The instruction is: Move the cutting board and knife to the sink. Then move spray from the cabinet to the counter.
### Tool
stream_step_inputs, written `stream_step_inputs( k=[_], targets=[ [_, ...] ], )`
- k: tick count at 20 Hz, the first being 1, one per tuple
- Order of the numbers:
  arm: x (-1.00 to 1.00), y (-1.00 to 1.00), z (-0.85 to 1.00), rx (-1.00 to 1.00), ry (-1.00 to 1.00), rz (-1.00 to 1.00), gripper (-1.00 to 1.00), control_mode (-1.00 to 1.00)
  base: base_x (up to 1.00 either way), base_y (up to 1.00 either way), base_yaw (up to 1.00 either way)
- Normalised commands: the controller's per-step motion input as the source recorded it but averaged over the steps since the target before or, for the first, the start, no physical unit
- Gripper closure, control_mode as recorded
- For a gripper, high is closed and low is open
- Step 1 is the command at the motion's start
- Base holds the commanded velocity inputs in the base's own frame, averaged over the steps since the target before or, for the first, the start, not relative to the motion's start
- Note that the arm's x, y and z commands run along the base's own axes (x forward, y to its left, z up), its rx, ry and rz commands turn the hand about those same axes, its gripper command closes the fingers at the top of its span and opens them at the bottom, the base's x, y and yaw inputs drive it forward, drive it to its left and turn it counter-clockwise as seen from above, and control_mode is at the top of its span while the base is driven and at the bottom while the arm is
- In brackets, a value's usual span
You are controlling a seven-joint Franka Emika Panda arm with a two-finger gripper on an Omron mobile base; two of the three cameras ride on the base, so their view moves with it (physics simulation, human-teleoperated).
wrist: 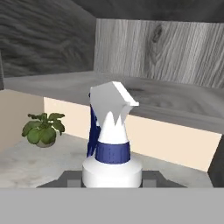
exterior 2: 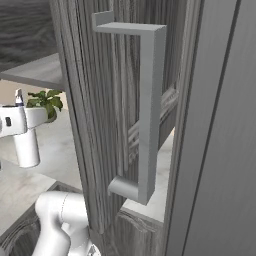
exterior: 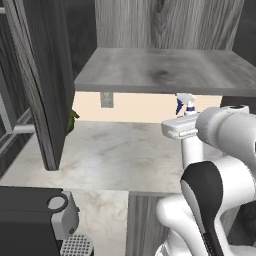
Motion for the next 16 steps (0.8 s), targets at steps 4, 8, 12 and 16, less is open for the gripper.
stream_step_inputs(
  k=[4, 8, 12, 16],
  targets=[
    [0.31, 0.0, -0.99, 0.0, -0.17, 0.13, 1.0, -1.0, 0.0, 0.0, 0.0],
    [0.34, 0.0, -0.94, 0.0, -0.13, 0.13, 1.0, -1.0, 0.0, 0.0, 0.0],
    [0.25, 0.0, -0.99, 0.0, -0.15, 0.14, 1.0, -1.0, 0.0, 0.0, 0.0],
    [0.33, 0.0, -0.92, 0.0, -0.18, 0.11, 1.0, -1.0, 0.0, 0.0, 0.0]
  ],
)
